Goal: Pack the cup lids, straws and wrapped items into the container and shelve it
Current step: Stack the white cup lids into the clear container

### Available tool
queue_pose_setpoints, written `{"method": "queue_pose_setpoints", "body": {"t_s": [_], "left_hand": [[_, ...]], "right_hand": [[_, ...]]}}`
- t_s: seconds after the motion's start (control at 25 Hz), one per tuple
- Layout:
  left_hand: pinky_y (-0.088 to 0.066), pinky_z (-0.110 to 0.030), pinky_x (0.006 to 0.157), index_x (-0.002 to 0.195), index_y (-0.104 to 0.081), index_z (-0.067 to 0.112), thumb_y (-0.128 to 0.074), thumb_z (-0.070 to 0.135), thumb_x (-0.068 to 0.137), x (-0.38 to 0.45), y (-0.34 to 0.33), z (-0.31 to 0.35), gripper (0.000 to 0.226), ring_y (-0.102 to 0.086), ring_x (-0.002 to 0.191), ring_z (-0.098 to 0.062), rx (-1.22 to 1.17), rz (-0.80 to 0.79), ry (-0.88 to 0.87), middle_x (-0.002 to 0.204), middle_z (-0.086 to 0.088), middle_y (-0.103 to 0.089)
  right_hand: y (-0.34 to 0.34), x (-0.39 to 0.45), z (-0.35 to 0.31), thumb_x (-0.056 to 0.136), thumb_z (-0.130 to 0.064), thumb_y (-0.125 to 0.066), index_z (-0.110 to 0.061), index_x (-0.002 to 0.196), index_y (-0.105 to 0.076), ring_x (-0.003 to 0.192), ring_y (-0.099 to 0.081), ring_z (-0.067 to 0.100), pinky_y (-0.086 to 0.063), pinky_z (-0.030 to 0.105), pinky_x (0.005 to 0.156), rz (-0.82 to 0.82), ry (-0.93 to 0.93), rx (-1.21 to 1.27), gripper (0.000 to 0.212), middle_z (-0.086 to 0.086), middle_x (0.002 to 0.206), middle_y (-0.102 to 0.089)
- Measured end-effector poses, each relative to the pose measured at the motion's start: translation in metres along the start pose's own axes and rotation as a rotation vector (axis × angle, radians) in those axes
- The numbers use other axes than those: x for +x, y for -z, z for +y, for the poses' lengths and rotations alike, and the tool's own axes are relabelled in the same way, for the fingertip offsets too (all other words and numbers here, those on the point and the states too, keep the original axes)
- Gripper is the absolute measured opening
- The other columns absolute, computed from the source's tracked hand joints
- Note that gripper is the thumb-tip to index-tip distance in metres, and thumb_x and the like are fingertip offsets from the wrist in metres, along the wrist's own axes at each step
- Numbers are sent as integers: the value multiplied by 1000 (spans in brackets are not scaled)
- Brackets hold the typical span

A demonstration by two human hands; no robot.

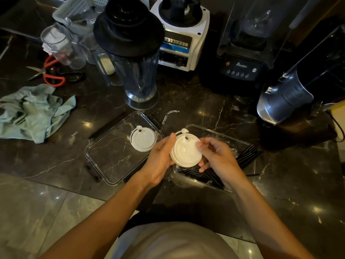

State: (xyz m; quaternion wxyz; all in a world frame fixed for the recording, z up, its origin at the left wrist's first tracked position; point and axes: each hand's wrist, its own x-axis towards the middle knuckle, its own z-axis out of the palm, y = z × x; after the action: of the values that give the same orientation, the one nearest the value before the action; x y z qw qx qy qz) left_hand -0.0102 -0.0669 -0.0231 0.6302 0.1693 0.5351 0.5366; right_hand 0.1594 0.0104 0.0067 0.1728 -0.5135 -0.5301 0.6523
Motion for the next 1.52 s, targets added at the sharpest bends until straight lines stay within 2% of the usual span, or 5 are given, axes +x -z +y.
{"method": "queue_pose_setpoints", "body": {"t_s": [0.16,0.36,0.64,1.04,1.52], "left_hand": [[-55,-52,102,128,-67,10,-40,42,108,-5,15,13,47,-68,121,-36,-58,78,-9,125,-15,-74],[-63,-40,89,124,-65,4,-69,28,90,-17,42,25,42,-74,112,-34,-128,127,-41,120,-19,-75],[-65,-35,81,126,-65,1,-67,11,96,-23,73,28,32,-75,107,-35,-192,169,-84,118,-21,-75],[-65,-36,83,114,-70,15,-66,30,97,-10,80,37,23,-75,105,-30,-161,208,-40,112,-11,-79],[-62,-37,90,130,-63,7,-64,26,98,-6,79,22,38,-71,115,-31,-262,123,-42,126,-15,-73]], "right_hand": [[-21,11,-4,101,-29,-65,-14,118,-69,62,-60,13,-57,32,55,-29,31,-9,23,8,88,-66],[-41,30,-23,98,-26,-70,-13,117,-69,60,-59,13,-55,31,51,-36,68,22,23,3,87,-67],[-70,42,-28,97,-22,-72,-12,120,-69,61,-60,13,-52,28,49,-125,16,15,25,1,83,-68],[-81,50,-30,99,-24,-69,-13,123,-67,62,-60,11,-53,29,48,-152,-24,64,26,4,91,-66],[-71,61,-24,102,-25,-65,-17,121,-70,64,-61,14,-55,29,52,-165,-19,-53,22,11,99,-67]]}}
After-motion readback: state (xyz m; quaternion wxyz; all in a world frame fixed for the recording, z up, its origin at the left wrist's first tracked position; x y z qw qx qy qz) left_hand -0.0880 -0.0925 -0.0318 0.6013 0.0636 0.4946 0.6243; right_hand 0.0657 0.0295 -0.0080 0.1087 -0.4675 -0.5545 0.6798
